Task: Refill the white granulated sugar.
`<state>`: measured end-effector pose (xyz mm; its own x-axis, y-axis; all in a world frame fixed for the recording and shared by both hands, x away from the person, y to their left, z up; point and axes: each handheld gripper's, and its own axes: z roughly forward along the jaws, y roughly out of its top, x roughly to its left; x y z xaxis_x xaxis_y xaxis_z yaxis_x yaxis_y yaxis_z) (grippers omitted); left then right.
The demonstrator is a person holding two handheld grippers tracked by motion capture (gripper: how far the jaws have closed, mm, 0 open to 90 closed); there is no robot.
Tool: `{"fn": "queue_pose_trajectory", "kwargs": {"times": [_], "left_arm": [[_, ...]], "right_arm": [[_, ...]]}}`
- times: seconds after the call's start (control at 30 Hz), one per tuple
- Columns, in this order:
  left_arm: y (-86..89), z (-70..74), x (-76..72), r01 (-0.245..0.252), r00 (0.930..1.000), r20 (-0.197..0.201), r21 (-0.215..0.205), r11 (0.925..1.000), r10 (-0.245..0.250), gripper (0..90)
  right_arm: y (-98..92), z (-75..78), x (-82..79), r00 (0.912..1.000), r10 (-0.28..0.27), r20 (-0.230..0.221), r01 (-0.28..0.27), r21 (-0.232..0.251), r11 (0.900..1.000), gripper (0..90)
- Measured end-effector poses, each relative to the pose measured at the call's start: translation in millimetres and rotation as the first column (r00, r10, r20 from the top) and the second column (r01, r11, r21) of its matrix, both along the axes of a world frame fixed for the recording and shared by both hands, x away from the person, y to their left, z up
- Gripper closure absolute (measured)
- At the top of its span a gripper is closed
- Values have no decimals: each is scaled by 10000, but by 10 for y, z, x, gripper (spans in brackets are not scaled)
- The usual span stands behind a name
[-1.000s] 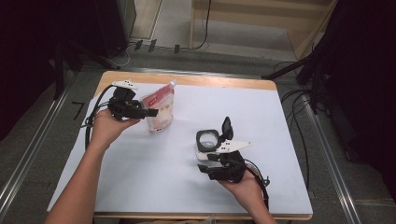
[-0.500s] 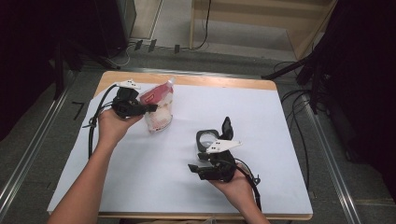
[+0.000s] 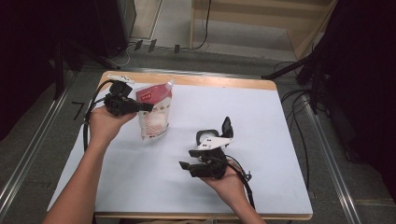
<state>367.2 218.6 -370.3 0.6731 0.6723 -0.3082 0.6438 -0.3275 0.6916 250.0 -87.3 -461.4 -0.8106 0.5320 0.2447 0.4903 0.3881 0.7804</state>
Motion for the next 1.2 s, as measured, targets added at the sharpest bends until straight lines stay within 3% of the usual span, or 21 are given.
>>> {"fn": "queue_pose_trajectory", "kwargs": {"times": [0.13, 0.27, 0.4, 0.57, 0.77, 1.2], "left_arm": [[1, 150, -89, 251, 9996, 150, -158, 9996, -249, 900], [-2, 285, -174, 440, 9989, 158, -161, 9989, -438, 900], [-10, 333, -219, 637, 9980, 37, -272, 9976, -636, 900], [-52, 391, -291, 1004, 9949, -22, -443, 9940, -1006, 900], [-122, 464, -408, 1310, 9913, -61, -433, 9904, -1314, 900], [-317, 571, -640, 2279, 9722, -306, -1003, 9685, -2319, 900]], "right_arm": [[104, 22, 26, 9997, 163, -157, -160, 186, 9997, 483], [194, 46, 52, 9997, 256, 22, -256, 254, 9994, 481], [252, 30, 77, 9988, 315, 366, -324, 246, 9992, 477], [316, -46, 66, 9990, 384, 222, -382, -78, 9992, 493], [400, -131, 63, 9994, 289, 190, -286, -142, 9995, 505], [451, -234, 123, 9995, -35, 303, 36, -26, 10000, 544]]}}
